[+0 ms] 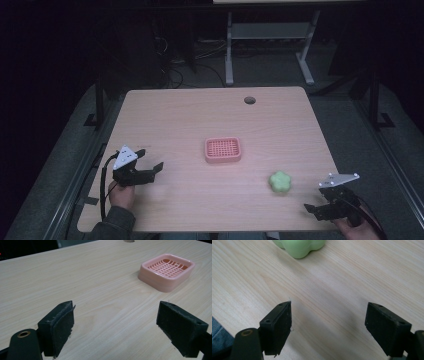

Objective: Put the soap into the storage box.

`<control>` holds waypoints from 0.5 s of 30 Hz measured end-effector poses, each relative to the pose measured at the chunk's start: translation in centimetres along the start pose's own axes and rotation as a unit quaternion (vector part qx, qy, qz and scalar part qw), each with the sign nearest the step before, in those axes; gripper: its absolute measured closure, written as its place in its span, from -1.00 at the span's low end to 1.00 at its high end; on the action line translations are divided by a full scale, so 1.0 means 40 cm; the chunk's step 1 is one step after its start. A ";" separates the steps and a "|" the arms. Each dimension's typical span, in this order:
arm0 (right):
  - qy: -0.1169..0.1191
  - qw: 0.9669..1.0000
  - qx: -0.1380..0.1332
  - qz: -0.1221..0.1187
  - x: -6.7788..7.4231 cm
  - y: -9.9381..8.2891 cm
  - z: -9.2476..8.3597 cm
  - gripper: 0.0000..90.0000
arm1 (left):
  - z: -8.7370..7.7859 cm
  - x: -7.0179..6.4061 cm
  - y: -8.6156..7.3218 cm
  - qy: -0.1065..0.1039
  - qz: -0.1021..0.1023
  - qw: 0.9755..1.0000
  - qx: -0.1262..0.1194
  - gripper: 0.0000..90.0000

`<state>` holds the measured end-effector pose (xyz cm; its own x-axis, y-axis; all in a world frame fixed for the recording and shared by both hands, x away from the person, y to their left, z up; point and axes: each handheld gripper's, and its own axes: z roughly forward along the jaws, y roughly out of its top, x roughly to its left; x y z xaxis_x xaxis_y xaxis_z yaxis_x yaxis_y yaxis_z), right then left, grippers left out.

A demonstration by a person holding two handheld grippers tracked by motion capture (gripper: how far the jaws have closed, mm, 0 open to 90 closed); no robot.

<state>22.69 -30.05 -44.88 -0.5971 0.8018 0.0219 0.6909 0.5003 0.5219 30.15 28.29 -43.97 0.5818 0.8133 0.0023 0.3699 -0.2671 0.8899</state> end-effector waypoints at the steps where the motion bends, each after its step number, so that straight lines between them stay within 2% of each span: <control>1: 0.001 1.000 0.002 0.003 0.002 0.002 0.000 -0.56 | 0.000 0.000 0.000 0.000 0.000 1.000 0.000 -0.69; 8: 0.008 1.000 0.006 0.001 0.010 0.017 0.005 -0.62 | -0.004 0.002 0.000 0.001 -0.003 1.000 -0.001 -0.69; 15: 0.015 1.000 0.020 -0.010 0.021 0.066 0.014 -0.67 | -0.006 0.000 -0.001 0.001 -0.002 1.000 -0.001 -0.69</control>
<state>24.24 -27.85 -43.95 -0.6221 0.7820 0.0382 0.6946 0.5287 0.4879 29.97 28.45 -43.88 0.5797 0.8148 0.0003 0.3706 -0.2639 0.8905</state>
